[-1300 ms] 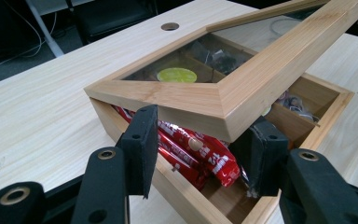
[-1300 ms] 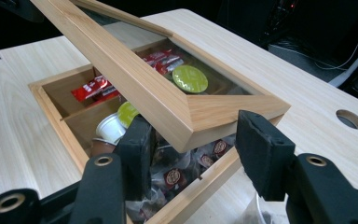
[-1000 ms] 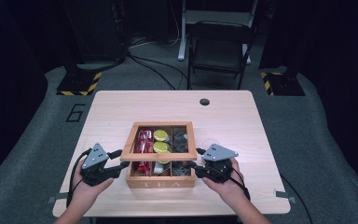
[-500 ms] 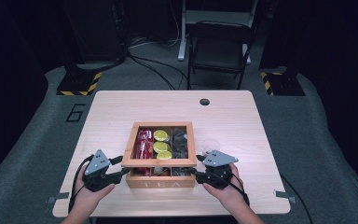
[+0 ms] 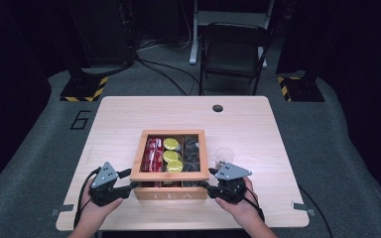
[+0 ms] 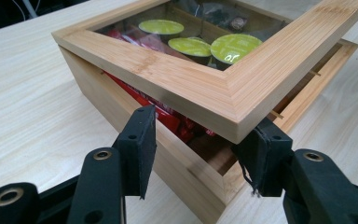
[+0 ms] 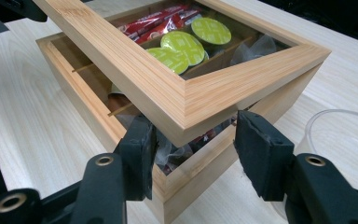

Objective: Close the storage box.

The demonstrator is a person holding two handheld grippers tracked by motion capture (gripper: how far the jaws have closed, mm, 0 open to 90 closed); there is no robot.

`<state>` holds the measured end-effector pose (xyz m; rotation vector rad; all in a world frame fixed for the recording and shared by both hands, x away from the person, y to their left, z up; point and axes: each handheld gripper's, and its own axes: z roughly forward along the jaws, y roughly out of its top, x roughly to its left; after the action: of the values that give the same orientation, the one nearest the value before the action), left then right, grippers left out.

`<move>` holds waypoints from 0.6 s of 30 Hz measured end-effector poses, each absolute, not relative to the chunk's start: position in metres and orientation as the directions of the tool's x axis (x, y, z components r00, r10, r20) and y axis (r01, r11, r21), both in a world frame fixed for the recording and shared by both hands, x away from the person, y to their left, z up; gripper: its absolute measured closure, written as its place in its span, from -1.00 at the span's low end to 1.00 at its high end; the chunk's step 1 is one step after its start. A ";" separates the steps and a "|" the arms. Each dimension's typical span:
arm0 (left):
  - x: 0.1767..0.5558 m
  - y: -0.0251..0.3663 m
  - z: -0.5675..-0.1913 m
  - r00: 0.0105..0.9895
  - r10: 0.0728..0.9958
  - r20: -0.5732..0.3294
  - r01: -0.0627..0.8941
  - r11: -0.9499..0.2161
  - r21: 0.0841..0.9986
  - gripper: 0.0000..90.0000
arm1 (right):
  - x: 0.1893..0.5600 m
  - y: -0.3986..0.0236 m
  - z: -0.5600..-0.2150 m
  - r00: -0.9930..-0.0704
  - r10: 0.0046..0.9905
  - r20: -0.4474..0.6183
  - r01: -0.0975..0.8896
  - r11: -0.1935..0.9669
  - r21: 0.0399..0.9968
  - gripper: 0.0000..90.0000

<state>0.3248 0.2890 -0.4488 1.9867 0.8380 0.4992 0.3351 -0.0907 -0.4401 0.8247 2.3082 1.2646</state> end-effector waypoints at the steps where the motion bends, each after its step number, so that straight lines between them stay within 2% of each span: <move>1: 0.325 0.289 -0.449 0.690 0.723 0.022 0.364 -0.374 0.853 0.09 | 0.335 -0.090 -0.441 -0.751 0.658 -0.044 0.318 0.419 0.851 0.08; 18: 0.324 0.289 -0.458 0.695 0.719 0.008 0.387 -0.383 0.839 0.09 | 0.334 -0.090 -0.451 -0.754 0.657 -0.012 0.354 0.421 0.835 0.08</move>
<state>0.3239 0.2889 -0.4582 2.0133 0.8487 0.4712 0.3344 -0.0902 -0.4506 0.8693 2.3438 1.2557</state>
